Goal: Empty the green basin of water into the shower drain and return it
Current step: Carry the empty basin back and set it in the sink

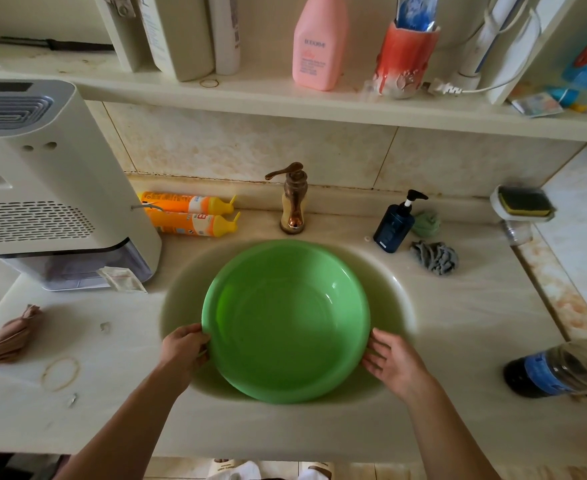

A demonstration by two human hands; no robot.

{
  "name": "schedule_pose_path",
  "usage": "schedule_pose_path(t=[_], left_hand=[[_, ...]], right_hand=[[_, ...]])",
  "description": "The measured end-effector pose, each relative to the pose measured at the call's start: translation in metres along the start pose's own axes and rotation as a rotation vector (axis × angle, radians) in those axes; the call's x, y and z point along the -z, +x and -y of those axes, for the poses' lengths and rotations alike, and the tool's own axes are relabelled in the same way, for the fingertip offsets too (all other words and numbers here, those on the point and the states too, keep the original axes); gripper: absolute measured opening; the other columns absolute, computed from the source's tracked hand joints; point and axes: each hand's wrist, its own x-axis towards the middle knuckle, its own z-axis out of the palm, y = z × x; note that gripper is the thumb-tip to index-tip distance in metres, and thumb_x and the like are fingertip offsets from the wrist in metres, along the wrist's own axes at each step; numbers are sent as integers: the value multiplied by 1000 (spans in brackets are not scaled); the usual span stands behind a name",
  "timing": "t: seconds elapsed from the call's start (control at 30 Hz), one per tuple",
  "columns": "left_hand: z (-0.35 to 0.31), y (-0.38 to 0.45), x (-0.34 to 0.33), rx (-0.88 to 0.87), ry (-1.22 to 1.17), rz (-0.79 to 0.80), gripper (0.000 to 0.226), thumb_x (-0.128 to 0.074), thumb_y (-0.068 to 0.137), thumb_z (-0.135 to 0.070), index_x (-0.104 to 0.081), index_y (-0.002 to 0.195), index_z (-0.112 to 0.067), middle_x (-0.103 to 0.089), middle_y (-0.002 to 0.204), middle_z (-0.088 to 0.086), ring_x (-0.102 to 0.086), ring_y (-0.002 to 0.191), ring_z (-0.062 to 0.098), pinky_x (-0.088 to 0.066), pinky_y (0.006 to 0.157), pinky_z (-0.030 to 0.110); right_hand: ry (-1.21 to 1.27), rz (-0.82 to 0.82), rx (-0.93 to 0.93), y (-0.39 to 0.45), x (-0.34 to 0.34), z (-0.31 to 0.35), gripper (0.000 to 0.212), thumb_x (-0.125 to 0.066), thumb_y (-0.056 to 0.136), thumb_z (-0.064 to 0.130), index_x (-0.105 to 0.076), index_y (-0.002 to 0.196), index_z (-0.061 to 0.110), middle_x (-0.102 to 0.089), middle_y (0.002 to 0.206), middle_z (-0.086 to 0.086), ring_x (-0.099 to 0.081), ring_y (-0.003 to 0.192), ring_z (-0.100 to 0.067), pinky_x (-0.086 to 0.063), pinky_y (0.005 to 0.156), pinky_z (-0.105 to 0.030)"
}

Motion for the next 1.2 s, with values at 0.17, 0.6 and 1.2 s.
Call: schedule_pose_path(t=[0.17, 0.6, 1.2], left_hand=[[-1, -1, -2, 8, 22, 21, 22, -58, 83, 9, -66, 92, -10, -64, 84, 14, -60, 75, 27, -53, 66, 36], [-3, -6, 2, 18, -3, 50, 23, -61, 84, 6, -67, 104, -5, -68, 103, 21, -63, 92, 34, -54, 82, 45], [-2, -14, -2, -53, -8, 65, 35, -54, 88, 15, -62, 115, -6, -68, 93, 8, -63, 79, 22, -53, 65, 33]], right_hand=[[-9, -2, 4, 1, -3, 1, 21, -55, 96, 22, -63, 114, 15, -66, 122, -8, -61, 101, -24, -44, 91, -40], [-40, -20, 0, 5, 3, -2, 43, -56, 96, 21, -53, 137, 10, -58, 140, -13, -57, 112, -29, -44, 91, -41], [-35, -39, 88, 8, 0, 9, 54, -58, 95, 20, -44, 146, 11, -42, 154, -11, -45, 135, -32, -41, 101, -43]])
